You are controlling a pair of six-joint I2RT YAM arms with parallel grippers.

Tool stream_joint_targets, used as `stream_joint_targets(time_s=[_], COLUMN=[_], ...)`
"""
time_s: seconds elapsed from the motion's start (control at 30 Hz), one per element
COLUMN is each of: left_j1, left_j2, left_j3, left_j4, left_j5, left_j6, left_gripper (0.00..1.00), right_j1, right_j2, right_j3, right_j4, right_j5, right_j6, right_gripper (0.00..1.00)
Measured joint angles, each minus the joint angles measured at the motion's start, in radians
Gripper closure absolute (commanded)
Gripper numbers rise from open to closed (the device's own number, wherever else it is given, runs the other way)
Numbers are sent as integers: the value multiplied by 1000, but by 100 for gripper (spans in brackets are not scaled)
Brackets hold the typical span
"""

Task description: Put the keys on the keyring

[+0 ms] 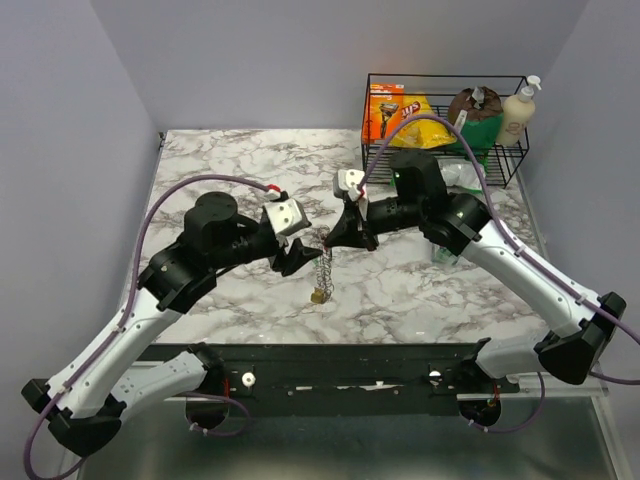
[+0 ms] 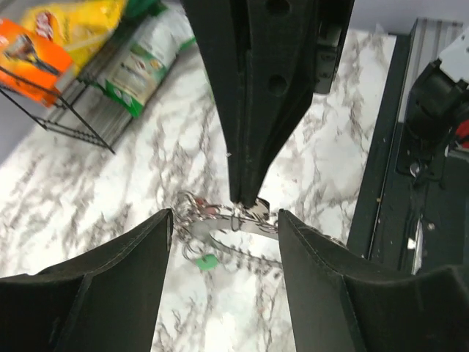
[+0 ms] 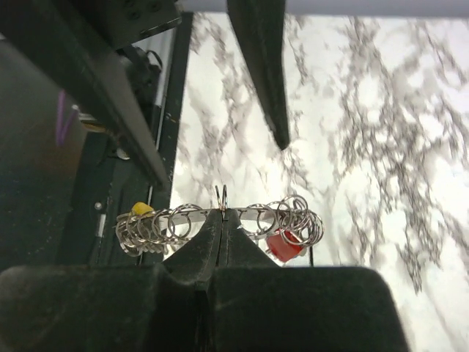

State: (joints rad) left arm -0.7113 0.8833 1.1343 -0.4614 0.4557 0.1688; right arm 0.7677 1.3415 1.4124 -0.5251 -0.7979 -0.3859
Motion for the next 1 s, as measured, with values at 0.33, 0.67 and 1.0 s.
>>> stream_joint_targets(time_s=[0.33,0.67,1.0], left_j1=[0,0,0], left_j2=[112,150,151], left_j3=[1,-37,-107], left_j4=[-74,10,118], left_j5=[13,85,144], left_j6=[15,56,61], left_gripper=[43,50,67], right_j1=[18,19,19], right_j2=[79,50,6], right_j3=[88,84,63], right_j4=[-243,-277,-269], right_j5=[182,185,177], right_j6=[-26,-35,-35], right_gripper=[100,100,100])
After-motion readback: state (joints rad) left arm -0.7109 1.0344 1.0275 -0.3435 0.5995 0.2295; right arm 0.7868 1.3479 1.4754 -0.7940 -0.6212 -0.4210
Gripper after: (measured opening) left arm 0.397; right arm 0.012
